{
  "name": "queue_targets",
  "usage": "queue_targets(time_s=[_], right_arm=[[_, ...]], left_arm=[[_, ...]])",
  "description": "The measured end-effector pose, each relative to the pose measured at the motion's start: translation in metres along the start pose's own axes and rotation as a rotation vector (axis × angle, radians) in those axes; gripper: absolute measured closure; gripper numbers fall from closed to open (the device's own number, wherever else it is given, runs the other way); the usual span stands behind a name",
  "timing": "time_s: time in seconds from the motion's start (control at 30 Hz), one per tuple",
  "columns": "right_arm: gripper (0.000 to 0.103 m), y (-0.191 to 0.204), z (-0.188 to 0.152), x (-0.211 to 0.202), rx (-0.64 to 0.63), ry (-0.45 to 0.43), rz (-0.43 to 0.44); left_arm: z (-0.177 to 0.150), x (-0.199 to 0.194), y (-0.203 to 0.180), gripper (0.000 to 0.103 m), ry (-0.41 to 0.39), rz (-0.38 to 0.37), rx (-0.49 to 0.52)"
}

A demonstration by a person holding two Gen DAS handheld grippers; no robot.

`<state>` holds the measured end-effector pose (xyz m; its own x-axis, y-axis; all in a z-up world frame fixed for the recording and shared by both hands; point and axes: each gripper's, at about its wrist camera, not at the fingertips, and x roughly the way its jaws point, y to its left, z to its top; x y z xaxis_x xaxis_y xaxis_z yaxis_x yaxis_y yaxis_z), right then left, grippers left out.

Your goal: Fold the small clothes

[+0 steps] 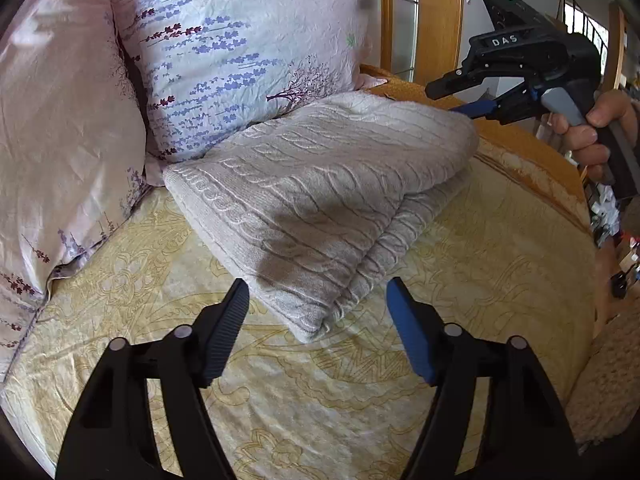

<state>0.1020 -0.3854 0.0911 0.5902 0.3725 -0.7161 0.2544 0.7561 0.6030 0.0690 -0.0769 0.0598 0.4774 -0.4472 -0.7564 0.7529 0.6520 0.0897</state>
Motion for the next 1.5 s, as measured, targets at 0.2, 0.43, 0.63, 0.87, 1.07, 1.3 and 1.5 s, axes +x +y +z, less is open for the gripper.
queue_targets(time_s=[0.2, 0.43, 0.63, 0.87, 1.07, 1.3, 1.5], right_arm=[[0.046, 0.006, -0.01, 0.005, -0.013, 0.018, 0.012], [0.092, 0.021, -0.016, 0.023, -0.09, 0.044, -0.062], [0.094, 0.042, 0.007, -0.019, -0.109, -0.123, -0.013], [0.094, 0.053, 0.009, -0.027, -0.122, -0.138, -0.025], [0.094, 0.01, -0.017, 0.004, -0.038, 0.007, -0.184], [0.086, -0.002, -0.026, 0.016, -0.014, 0.041, -0.243], [0.063, -0.002, -0.01, -0.005, 0.041, -0.013, -0.2]], left_arm=[[-0.007, 0.006, -0.011, 0.066, 0.0, 0.134, 0.097], [-0.006, 0.02, -0.008, 0.084, 0.037, 0.161, 0.107], [0.006, -0.005, 0.009, 0.089, -0.027, 0.122, 0.007], [0.007, -0.015, 0.009, 0.091, -0.055, 0.118, 0.01], [-0.006, 0.0, 0.005, 0.091, 0.017, 0.067, 0.017], [-0.017, 0.013, 0.011, 0.088, 0.075, 0.015, -0.022], [-0.019, -0.014, 0.036, 0.061, 0.015, -0.053, -0.141]])
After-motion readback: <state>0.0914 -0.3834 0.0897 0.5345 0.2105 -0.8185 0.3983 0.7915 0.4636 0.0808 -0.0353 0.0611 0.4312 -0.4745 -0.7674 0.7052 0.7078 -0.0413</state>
